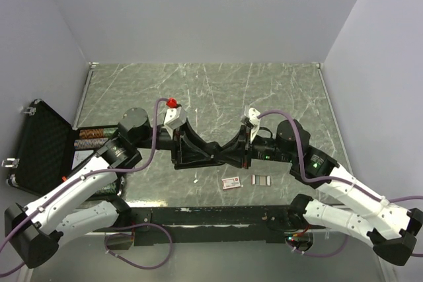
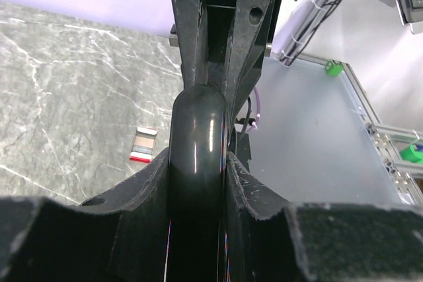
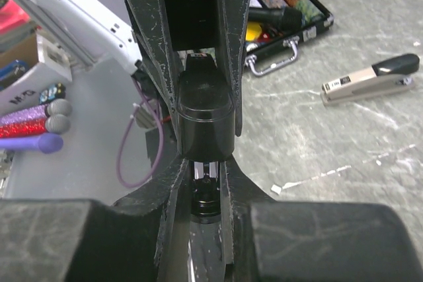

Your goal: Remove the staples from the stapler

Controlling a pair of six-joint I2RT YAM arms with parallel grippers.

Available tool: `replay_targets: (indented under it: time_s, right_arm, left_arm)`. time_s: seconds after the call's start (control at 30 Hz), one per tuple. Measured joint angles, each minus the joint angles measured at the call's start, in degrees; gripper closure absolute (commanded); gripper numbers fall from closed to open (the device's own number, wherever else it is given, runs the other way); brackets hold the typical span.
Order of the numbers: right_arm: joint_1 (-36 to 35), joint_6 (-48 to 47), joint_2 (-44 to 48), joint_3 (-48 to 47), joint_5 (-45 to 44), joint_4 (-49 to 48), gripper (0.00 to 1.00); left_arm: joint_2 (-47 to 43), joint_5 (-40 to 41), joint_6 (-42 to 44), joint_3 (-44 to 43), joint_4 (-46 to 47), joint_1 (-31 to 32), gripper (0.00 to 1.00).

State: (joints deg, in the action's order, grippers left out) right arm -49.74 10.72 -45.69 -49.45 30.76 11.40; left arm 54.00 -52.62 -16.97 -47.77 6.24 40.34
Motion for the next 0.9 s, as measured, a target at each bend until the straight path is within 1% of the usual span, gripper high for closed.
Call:
replay_targets:
  time_s: [0.2, 0.4, 0.5, 0.6, 0.9]
  right_arm:
    - [-0.11, 2.14, 0.9, 3.89, 0.33, -4.98, 1.0]
    - [-0.66, 4.48, 1.36, 7.19, -0.33, -8.74, 1.0]
    - [-1.44, 4.92, 1.97, 11.28, -0.22, -5.05, 1.0]
    - [-3.39, 4.96, 1.95, 13.84, 0.44, -4.11, 1.0]
    - [-4.42, 5.14, 0.48, 14.47, -0.11, -2.69, 1.0]
  left_arm:
    - [-1.73, 2.84, -1.27, 2.23, 0.68, 0.24, 0.99]
    - [-2.23, 3.3, -2.58, 3.67, 1.36, -0.28, 0.99]
    - [-4.46, 5.53, -4.74, 3.65, 6.29, -3.56, 0.99]
    - [-6.58, 7.06, -6.45, 3.61, 9.62, -4.7, 0.99]
    - [-6.56, 7.96, -8.83, 3.48, 12.07, -5.66, 0.99]
